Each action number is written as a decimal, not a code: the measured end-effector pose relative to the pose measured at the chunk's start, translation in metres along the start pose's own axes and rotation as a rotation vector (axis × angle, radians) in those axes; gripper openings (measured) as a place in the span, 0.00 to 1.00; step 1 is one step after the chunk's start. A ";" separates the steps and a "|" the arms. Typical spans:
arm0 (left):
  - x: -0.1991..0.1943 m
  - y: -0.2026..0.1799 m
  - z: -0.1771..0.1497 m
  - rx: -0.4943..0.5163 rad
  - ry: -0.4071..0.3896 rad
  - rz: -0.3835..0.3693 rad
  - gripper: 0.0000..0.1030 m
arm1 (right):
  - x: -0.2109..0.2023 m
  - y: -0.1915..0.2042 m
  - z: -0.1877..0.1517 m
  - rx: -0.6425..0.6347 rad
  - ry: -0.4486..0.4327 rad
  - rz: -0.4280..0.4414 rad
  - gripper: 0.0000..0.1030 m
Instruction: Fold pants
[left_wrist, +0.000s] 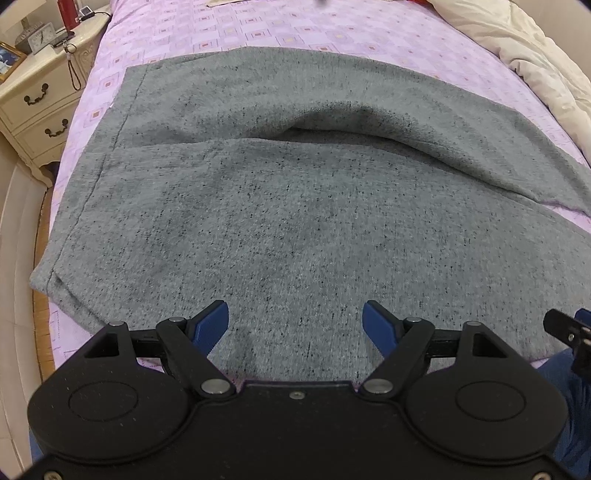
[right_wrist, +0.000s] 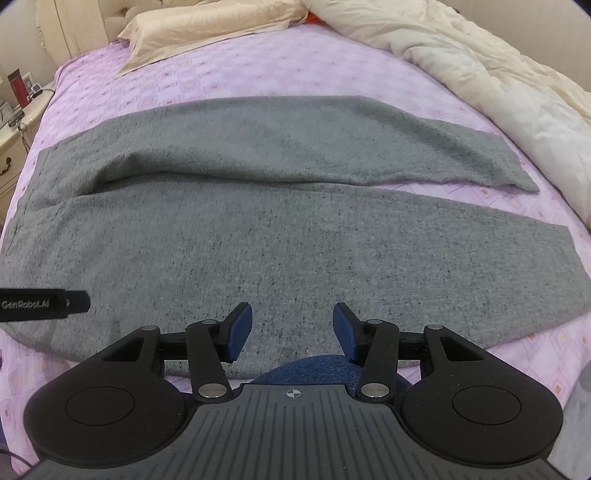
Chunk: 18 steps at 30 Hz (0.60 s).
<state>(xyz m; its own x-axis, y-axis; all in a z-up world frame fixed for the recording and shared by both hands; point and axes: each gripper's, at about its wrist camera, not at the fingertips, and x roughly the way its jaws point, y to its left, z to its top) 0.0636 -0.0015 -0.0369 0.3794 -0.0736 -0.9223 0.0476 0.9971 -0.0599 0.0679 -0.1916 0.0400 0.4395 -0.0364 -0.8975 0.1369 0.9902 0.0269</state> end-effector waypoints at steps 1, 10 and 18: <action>0.001 -0.001 0.001 0.001 0.002 0.000 0.77 | 0.001 0.000 0.000 0.001 0.003 0.002 0.46; 0.012 -0.011 0.005 0.040 0.021 0.010 0.77 | 0.004 -0.005 0.004 0.002 0.032 0.046 0.46; 0.008 -0.023 0.012 0.087 -0.008 0.017 0.77 | -0.002 -0.026 0.014 0.051 0.030 0.077 0.45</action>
<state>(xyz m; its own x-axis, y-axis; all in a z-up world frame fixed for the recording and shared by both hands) 0.0767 -0.0249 -0.0384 0.3879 -0.0569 -0.9200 0.1207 0.9926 -0.0105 0.0760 -0.2190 0.0473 0.4241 0.0447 -0.9045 0.1490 0.9817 0.1184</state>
